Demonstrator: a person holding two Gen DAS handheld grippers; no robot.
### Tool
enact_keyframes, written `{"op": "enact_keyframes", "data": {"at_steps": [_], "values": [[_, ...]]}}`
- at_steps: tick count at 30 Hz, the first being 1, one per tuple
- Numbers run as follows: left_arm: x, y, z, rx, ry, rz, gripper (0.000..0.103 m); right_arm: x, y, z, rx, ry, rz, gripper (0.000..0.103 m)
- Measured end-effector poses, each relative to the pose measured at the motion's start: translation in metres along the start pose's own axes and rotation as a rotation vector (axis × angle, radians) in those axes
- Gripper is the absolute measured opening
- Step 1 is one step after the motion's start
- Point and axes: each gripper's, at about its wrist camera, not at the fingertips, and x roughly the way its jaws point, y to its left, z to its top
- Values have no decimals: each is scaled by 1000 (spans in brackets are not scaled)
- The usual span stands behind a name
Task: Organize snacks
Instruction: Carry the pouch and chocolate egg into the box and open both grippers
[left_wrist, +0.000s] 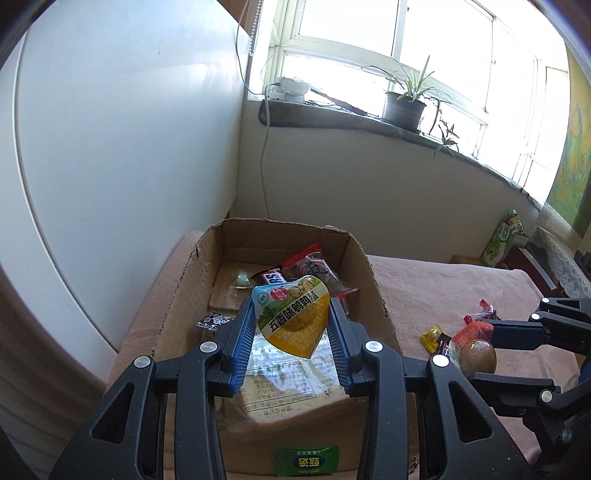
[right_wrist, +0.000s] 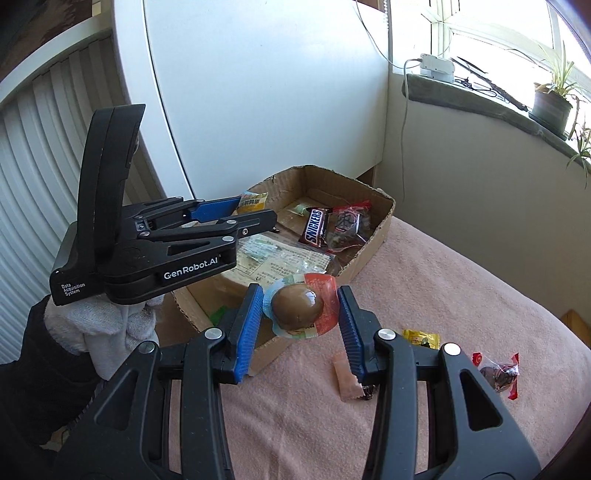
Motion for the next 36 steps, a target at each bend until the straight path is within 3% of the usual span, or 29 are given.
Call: {"op": "enact_keyframes", "data": {"at_steps": [10, 27, 32, 34, 36], "values": [[2, 11, 1, -19, 5, 20, 37, 21, 25, 5, -48, 30, 41, 43], [2, 13, 3, -31, -1, 28, 39, 32, 32, 7, -81, 55, 56, 44], [1, 14, 3, -37, -9, 34, 42, 30, 33, 7, -90, 49, 49, 49], [1, 15, 4, -43, -12, 39, 42, 28, 33, 7, -93, 43, 48, 58], [0, 14, 4, -40, -14, 37, 42, 26, 33, 7, -98, 36, 44, 60]]}}
